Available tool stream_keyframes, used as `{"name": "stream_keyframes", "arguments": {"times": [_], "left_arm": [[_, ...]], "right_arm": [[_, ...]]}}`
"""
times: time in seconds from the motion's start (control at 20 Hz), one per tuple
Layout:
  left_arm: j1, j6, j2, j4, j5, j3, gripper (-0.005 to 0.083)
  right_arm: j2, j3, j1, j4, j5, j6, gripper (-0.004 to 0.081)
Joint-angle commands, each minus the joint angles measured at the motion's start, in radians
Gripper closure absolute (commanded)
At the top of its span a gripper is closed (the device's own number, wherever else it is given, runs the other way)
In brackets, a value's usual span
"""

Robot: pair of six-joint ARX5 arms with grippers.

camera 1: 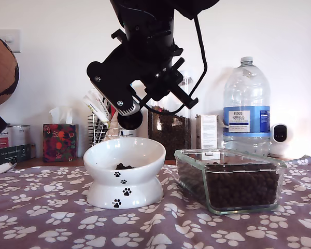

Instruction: Measure one spoon of cat food and pour it into the food bowl

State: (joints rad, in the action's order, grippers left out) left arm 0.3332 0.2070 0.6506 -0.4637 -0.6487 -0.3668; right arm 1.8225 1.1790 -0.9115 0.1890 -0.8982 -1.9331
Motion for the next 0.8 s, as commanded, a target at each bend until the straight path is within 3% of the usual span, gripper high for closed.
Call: {"name": "stream_keyframes", "arguments": {"times": [0.0,0.05,0.25,0.4,0.75], "left_arm": [[0.003,0.003,0.004,0.012,-0.002,0.003,0.0793],[0.003,0.003,0.004,0.011,-0.002,0.003,0.0793],[0.003,0.003,0.004,0.012,-0.002,0.003,0.0793],[0.003,0.003,0.004,0.011,-0.002,0.003,0.0793],[0.004,0.003,0.004,0.011,-0.002,0.003,0.0793]], "right_arm": [[0.014,0.007,-0.015,-0.006,0.0,0.006,0.0782],[0.014,0.007,-0.018,-0.004,0.014,0.039,0.0782],[0.014,0.007,-0.024,0.012,0.0,-0.054,0.0782],[0.014,0.007,-0.029,0.009,0.003,-0.065,0.0782],[0.014,0.007,-0.031,-0.082,-0.003,-0.003,0.0782]]}}
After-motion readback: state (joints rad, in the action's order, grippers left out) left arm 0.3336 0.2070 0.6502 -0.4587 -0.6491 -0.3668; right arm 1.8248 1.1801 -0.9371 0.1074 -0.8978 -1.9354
